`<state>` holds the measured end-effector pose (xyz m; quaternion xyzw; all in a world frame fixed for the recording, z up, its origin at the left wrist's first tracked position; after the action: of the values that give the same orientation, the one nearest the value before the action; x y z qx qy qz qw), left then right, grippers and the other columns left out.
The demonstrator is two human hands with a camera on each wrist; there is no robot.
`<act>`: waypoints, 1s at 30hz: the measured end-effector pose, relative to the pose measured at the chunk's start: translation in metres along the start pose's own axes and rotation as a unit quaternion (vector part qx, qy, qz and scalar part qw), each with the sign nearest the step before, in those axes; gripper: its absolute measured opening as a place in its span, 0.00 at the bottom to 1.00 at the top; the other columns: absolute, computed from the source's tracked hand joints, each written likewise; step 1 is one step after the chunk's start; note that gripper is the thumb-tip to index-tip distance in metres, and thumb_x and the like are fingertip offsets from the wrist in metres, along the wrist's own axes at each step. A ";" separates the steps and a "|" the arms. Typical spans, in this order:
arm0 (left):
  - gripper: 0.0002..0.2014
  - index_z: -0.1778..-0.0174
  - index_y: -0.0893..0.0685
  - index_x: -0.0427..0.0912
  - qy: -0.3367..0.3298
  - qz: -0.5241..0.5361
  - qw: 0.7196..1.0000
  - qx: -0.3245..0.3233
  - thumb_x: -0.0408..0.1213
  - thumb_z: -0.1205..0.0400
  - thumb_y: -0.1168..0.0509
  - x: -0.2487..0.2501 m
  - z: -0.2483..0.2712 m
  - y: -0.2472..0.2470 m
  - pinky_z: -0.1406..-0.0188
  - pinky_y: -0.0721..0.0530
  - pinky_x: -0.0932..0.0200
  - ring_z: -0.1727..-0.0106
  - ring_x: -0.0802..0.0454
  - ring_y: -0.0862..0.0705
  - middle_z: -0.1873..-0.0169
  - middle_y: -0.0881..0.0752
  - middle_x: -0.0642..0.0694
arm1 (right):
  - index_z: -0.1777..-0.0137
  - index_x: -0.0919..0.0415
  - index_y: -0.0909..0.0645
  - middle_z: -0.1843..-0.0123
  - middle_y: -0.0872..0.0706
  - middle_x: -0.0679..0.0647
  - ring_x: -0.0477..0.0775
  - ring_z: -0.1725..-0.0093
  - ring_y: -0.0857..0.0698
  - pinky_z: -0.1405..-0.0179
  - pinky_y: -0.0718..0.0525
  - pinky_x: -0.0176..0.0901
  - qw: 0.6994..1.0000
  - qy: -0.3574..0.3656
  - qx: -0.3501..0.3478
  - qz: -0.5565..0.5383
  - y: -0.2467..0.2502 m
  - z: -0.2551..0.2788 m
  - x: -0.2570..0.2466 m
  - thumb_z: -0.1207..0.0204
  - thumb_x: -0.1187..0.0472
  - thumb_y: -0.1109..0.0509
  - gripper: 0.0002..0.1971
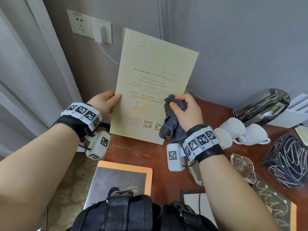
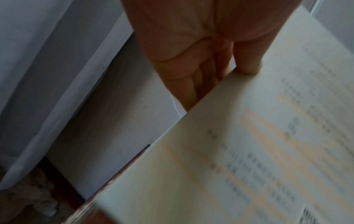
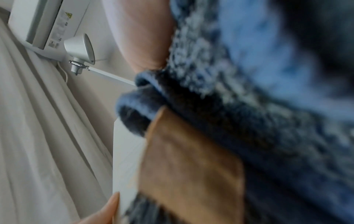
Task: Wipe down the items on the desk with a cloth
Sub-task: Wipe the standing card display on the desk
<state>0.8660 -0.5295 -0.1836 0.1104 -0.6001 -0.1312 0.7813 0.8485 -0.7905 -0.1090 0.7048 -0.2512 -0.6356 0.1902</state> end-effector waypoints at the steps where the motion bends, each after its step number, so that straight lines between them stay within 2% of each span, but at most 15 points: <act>1: 0.15 0.47 0.20 0.47 0.021 -0.010 1.000 -0.019 0.54 0.18 0.41 -0.011 0.001 -0.006 0.41 0.17 0.46 0.49 0.47 0.14 0.49 0.13 0.46 | 0.50 0.55 0.24 0.52 0.20 0.45 0.43 0.52 0.22 0.60 0.30 0.29 1.000 0.000 0.001 0.005 0.000 -0.002 -0.001 0.22 0.60 0.31 0.05; 3: 0.18 0.45 0.20 0.49 0.048 -0.027 0.997 -0.050 0.58 0.22 0.38 -0.032 0.001 -0.016 0.38 0.19 0.41 0.44 0.45 0.15 0.45 0.13 0.47 | 0.50 0.54 0.26 0.52 0.21 0.44 0.43 0.52 0.23 0.61 0.31 0.29 1.000 -0.007 0.003 0.012 -0.001 -0.006 -0.001 0.22 0.59 0.32 0.05; 6: 0.15 0.38 0.24 0.48 0.039 -0.076 0.995 -0.049 0.48 0.18 0.38 -0.032 0.005 -0.021 0.37 0.21 0.41 0.42 0.45 0.17 0.42 0.15 0.48 | 0.47 0.55 0.24 0.47 0.21 0.46 0.44 0.48 0.23 0.56 0.31 0.27 1.000 -0.011 -0.004 0.029 -0.001 -0.014 -0.001 0.22 0.59 0.31 0.06; 8: 0.15 0.35 0.25 0.46 0.031 -0.089 0.995 -0.035 0.45 0.16 0.40 -0.024 0.008 -0.021 0.39 0.20 0.45 0.45 0.46 0.17 0.44 0.16 0.48 | 0.46 0.59 0.20 0.43 0.23 0.52 0.44 0.45 0.25 0.50 0.34 0.26 0.997 0.017 0.041 0.063 0.015 -0.018 -0.006 0.24 0.61 0.30 0.08; 11: 0.13 0.37 0.25 0.45 0.021 -0.116 0.993 -0.016 0.44 0.15 0.41 -0.020 0.008 -0.017 0.46 0.19 0.49 0.51 0.47 0.20 0.48 0.17 0.48 | 0.44 0.63 0.21 0.38 0.28 0.58 0.36 0.52 0.30 0.51 0.38 0.20 0.987 0.031 0.143 0.068 0.055 -0.024 -0.015 0.24 0.62 0.30 0.10; 13: 0.13 0.37 0.25 0.44 0.020 -0.127 0.992 -0.013 0.43 0.15 0.41 -0.022 0.007 -0.017 0.46 0.20 0.49 0.50 0.47 0.20 0.47 0.17 0.48 | 0.42 0.63 0.22 0.35 0.29 0.59 0.43 0.50 0.26 0.51 0.37 0.21 0.981 0.028 0.172 0.080 0.074 -0.029 -0.019 0.23 0.62 0.31 0.12; 15: 0.13 0.37 0.25 0.44 0.019 -0.130 0.991 -0.012 0.43 0.15 0.41 -0.023 0.008 -0.017 0.45 0.20 0.48 0.47 0.45 0.19 0.45 0.17 0.47 | 0.41 0.61 0.22 0.34 0.29 0.58 0.49 0.46 0.22 0.51 0.34 0.26 0.979 0.046 0.164 0.111 0.075 -0.034 -0.030 0.23 0.60 0.32 0.12; 17: 0.13 0.37 0.25 0.42 0.023 -0.135 0.990 -0.010 0.43 0.15 0.41 -0.025 0.009 -0.017 0.44 0.20 0.46 0.46 0.43 0.19 0.45 0.17 0.45 | 0.41 0.59 0.22 0.34 0.29 0.56 0.50 0.46 0.22 0.52 0.32 0.30 0.972 0.092 0.143 0.165 0.063 -0.036 -0.046 0.23 0.59 0.32 0.12; 21: 0.12 0.38 0.26 0.42 0.021 -0.130 0.991 0.001 0.42 0.15 0.42 -0.023 0.008 -0.015 0.49 0.22 0.51 0.51 0.47 0.21 0.49 0.18 0.48 | 0.39 0.59 0.21 0.34 0.28 0.57 0.58 0.44 0.20 0.53 0.25 0.42 0.952 0.144 0.135 0.235 0.042 -0.034 -0.056 0.23 0.60 0.32 0.13; 25: 0.13 0.36 0.27 0.44 0.022 -0.120 0.993 0.000 0.43 0.15 0.42 -0.025 0.006 -0.016 0.50 0.23 0.51 0.52 0.48 0.22 0.50 0.20 0.49 | 0.41 0.61 0.20 0.36 0.26 0.58 0.62 0.47 0.19 0.60 0.27 0.43 0.939 0.162 0.140 0.271 0.036 -0.030 -0.053 0.24 0.61 0.32 0.12; 27: 0.13 0.36 0.27 0.44 0.020 -0.118 0.993 -0.001 0.43 0.15 0.43 -0.026 0.005 -0.017 0.51 0.23 0.52 0.52 0.47 0.22 0.49 0.19 0.49 | 0.45 0.61 0.18 0.39 0.23 0.59 0.63 0.50 0.19 0.63 0.27 0.44 0.927 0.175 0.118 0.311 0.024 -0.023 -0.049 0.26 0.63 0.31 0.10; 30: 0.14 0.35 0.27 0.43 0.017 -0.094 0.995 -0.002 0.42 0.15 0.42 -0.024 0.004 -0.018 0.41 0.22 0.45 0.44 0.43 0.19 0.43 0.17 0.46 | 0.50 0.62 0.17 0.44 0.21 0.61 0.65 0.51 0.19 0.67 0.28 0.42 0.916 0.191 0.043 0.350 -0.005 -0.006 -0.034 0.30 0.67 0.28 0.09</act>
<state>0.8552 -0.5383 -0.2101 0.1670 -0.5733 -0.2035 0.7759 0.8531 -0.7669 -0.0840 0.6872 -0.4680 -0.3705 0.4141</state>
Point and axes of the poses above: each hand's wrist, its own z-axis away from the middle knuckle, its own y-axis out of the back of the hand, x = y × z, the point moved 9 cm from there along -z, towards the middle knuckle
